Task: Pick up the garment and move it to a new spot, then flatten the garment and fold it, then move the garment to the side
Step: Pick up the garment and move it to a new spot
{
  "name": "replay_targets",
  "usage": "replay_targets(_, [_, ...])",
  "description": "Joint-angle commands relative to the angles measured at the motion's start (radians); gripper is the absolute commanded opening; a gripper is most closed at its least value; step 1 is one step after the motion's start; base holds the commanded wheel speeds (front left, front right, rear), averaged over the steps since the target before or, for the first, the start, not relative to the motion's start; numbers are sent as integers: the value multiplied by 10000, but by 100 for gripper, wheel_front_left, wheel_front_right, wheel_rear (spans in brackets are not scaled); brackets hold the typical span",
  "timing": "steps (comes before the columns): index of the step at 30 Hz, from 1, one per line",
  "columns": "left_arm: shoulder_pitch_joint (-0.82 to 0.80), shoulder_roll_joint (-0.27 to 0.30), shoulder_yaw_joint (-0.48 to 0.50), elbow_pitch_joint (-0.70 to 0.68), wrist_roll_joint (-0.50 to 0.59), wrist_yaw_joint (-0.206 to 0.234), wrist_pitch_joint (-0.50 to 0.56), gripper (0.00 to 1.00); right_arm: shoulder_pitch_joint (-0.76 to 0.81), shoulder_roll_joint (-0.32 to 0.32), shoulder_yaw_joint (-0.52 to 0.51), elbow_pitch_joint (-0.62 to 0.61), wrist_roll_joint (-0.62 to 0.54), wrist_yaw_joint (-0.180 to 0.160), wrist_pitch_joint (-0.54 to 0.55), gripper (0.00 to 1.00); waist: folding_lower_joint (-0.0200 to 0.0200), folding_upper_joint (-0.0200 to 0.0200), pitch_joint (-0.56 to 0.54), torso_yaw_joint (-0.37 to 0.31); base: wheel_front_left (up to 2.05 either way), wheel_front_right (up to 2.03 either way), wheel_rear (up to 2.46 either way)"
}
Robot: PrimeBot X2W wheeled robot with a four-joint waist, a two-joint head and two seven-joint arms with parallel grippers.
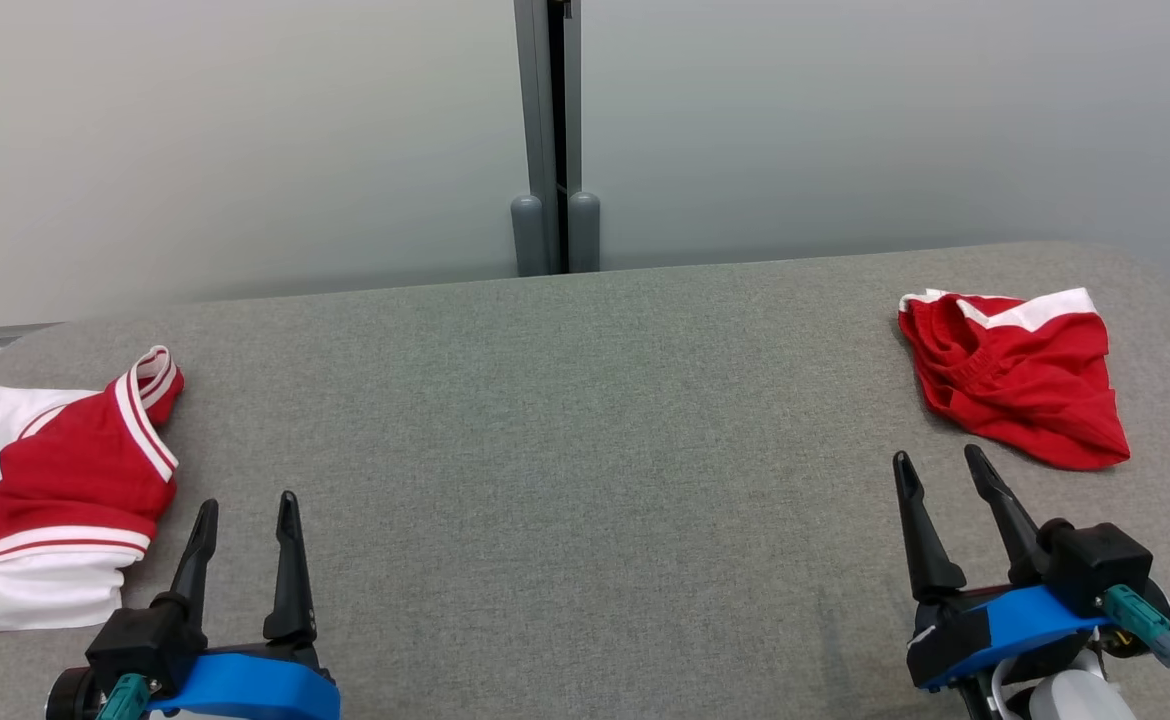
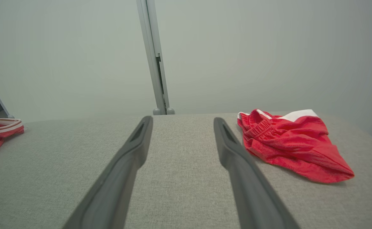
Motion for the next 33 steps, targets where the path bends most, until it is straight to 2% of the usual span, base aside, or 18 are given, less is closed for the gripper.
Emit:
replay_targets(1, [-57,-10,58,-33,34,-26,-25,100,-15,43,-29,-2,-94,1,2,100,0,1,-1,-11,0,0,0])
replay_targets(16, [-258,-70,328,61,3,-65,-27,100,-409,257,321,167,119,1,2,100,0,1,191,228,0,0,0])
replay_targets(33, [-352,-116,921,222,164,203,-25,100,-838,280,1420,465,523,1,2,100,0,1,504,2656,0,0,0])
